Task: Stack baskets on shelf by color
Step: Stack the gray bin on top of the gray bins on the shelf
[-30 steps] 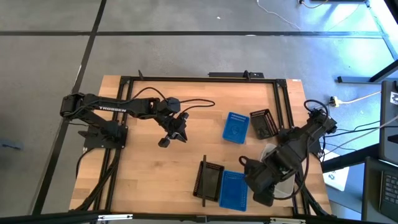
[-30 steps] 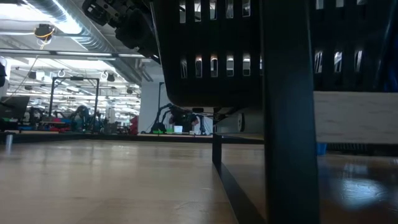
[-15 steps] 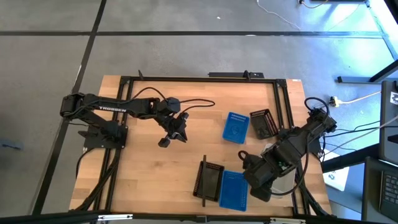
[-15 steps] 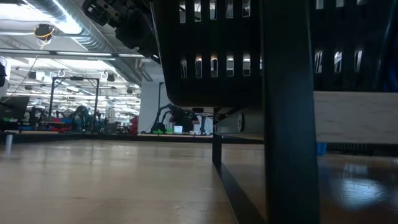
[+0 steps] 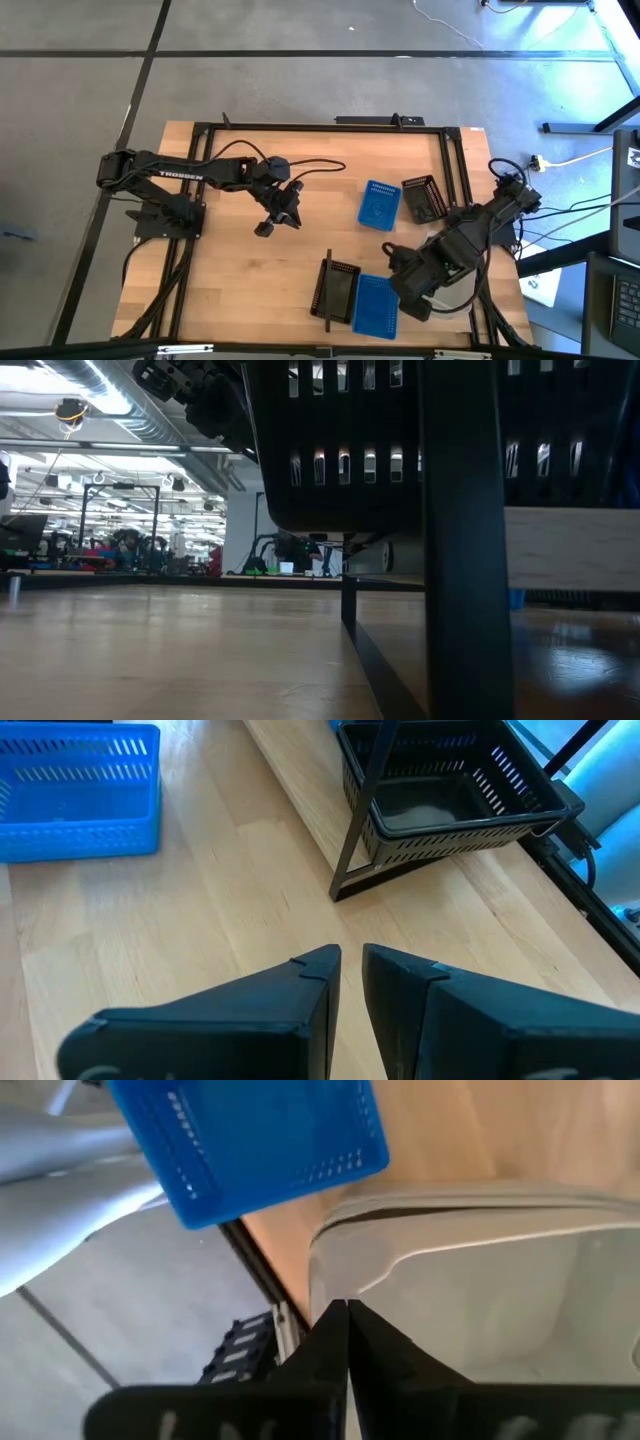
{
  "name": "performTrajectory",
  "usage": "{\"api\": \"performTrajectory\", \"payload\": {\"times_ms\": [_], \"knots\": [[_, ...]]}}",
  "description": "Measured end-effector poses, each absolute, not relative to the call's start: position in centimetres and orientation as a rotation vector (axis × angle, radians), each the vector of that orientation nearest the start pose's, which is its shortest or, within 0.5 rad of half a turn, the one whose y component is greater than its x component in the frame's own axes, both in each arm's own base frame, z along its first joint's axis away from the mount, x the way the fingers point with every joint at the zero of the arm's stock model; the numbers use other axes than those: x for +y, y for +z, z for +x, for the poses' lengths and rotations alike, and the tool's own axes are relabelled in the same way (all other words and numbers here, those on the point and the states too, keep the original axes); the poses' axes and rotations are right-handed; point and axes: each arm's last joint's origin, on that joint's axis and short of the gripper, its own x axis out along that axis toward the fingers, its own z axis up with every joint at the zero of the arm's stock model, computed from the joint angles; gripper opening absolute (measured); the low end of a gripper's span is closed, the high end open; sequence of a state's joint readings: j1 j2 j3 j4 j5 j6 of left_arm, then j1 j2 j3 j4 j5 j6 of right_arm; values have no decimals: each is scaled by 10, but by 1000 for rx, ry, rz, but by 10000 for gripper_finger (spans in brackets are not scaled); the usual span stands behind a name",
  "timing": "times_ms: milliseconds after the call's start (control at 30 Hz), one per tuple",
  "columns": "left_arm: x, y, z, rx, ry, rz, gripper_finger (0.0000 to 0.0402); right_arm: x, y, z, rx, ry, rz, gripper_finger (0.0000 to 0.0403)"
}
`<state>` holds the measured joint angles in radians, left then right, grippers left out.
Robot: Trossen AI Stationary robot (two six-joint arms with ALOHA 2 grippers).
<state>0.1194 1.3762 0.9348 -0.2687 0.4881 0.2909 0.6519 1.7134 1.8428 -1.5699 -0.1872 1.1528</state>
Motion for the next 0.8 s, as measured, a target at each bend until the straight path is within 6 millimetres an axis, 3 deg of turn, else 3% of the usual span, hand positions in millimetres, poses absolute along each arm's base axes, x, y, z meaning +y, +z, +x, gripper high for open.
{"api": "performTrajectory", "payload": {"times_ms": [200, 433, 567, 800], "knots": [[21, 251, 286, 622, -447, 63, 39, 191, 347, 240, 1646, -233, 553, 1], [21, 251, 286, 622, -447, 62, 39, 189, 348, 240, 1606, -258, 521, 1], [21, 251, 286, 622, -447, 62, 39, 187, 357, 233, 1643, -211, 579, 0], [21, 251, 286, 622, -447, 61, 39, 180, 371, 223, 1611, -280, 714, 0]]}}
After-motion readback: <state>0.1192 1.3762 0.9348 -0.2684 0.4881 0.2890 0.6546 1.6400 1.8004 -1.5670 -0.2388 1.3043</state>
